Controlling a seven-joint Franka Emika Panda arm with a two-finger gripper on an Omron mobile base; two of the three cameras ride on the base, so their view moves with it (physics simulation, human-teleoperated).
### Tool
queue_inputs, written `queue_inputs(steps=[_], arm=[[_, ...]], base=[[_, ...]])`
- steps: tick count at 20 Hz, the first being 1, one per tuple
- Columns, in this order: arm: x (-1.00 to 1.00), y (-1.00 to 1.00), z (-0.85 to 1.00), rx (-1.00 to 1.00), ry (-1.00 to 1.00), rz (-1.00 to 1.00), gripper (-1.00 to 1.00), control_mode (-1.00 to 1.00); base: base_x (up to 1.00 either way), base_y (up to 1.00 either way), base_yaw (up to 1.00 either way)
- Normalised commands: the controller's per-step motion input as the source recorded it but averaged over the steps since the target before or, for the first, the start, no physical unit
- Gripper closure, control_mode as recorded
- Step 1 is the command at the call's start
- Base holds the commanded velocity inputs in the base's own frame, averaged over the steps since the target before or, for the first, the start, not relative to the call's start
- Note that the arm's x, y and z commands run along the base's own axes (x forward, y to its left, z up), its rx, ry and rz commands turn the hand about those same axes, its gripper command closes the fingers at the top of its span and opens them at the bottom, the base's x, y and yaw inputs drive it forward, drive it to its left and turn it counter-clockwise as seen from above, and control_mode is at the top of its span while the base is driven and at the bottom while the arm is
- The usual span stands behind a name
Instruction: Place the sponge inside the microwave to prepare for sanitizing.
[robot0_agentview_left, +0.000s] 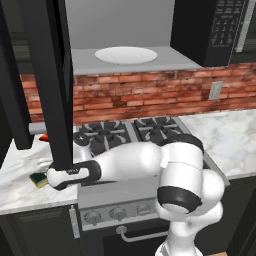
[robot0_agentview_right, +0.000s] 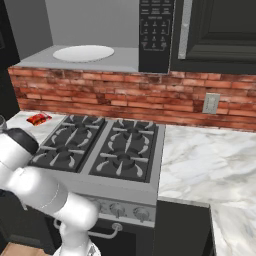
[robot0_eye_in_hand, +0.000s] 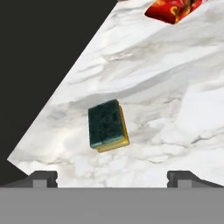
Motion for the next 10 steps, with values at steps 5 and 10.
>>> queue_inputs(steps=[5, 10], arm=[[0.15, 0.24, -0.12, 0.00, 0.01, 0.04, -1.00, -1.00], [0.09, 0.25, -0.19, 0.00, 0.00, 0.03, -1.00, -1.00]], base=[[0.00, 0.00, 0.00], [0.00, 0.00, 0.00]])
